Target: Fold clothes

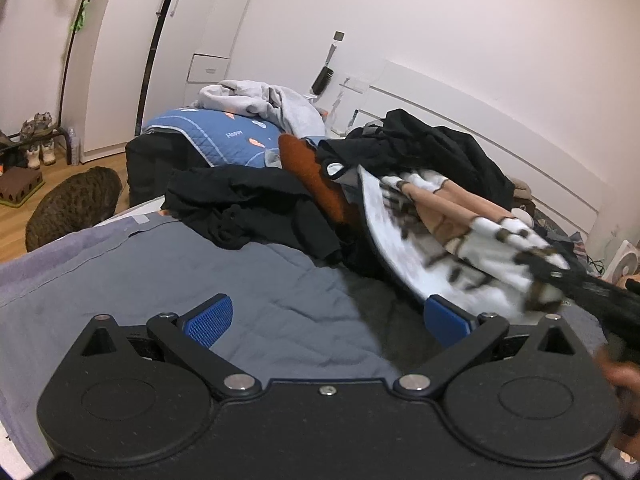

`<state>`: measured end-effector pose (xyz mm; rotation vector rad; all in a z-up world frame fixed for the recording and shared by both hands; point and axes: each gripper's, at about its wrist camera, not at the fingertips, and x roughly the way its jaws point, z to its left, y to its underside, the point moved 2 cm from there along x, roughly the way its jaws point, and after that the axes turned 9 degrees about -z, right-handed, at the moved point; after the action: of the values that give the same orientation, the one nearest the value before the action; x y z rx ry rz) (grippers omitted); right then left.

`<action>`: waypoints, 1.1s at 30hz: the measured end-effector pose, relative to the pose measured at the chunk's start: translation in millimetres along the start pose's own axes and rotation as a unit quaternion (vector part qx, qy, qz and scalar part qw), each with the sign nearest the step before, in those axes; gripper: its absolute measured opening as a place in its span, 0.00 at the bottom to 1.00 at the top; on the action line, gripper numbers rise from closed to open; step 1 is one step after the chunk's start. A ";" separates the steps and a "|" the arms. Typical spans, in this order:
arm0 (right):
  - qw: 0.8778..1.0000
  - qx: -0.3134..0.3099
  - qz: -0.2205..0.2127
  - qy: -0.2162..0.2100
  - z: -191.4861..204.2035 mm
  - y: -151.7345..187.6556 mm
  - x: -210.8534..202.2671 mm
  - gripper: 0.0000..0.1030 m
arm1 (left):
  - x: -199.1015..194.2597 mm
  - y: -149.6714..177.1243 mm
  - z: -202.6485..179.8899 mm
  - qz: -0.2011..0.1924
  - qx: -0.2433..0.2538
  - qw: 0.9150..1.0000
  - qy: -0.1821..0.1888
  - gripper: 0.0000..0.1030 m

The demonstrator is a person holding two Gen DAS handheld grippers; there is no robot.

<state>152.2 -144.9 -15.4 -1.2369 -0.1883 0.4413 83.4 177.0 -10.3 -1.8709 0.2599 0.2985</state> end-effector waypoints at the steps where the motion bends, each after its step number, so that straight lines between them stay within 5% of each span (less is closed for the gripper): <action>1: 1.000 0.003 -0.003 -0.001 0.4 -3.4 -10.9 0.03 | -0.4 0.2 -0.8 0.000 0.002 1.000 0.001 1.00; 8: 0.999 0.030 -0.032 0.014 -6.5 -26.7 -109.7 0.03 | -3.6 4.1 -13.5 0.000 0.012 1.000 0.016 1.00; 15: 0.995 0.037 -0.035 0.090 -31.1 -33.8 -215.1 0.03 | -8.9 15.2 -42.2 0.006 0.030 0.998 0.047 1.00; 21: 0.987 0.027 0.023 0.154 -58.0 -9.9 -271.4 0.03 | -14.1 32.1 -66.9 0.015 0.066 0.995 0.072 1.00; 25: 0.973 -0.019 0.126 0.191 -66.0 25.8 -278.8 0.05 | -12.5 40.6 -76.5 0.023 0.084 0.993 0.081 1.00; 28: 0.964 -0.029 0.152 0.217 -72.3 41.1 -284.4 0.13 | -10.5 42.6 -78.4 0.027 0.088 0.992 0.084 1.00; 33: 0.963 -0.060 0.124 0.233 -71.6 34.5 -291.8 0.56 | -7.5 44.1 -79.8 0.032 0.090 0.991 0.089 1.00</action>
<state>-91.7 -321.7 -42.6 -1.4568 0.3505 0.3451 68.1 87.7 -23.1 -1.7142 0.4541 0.1451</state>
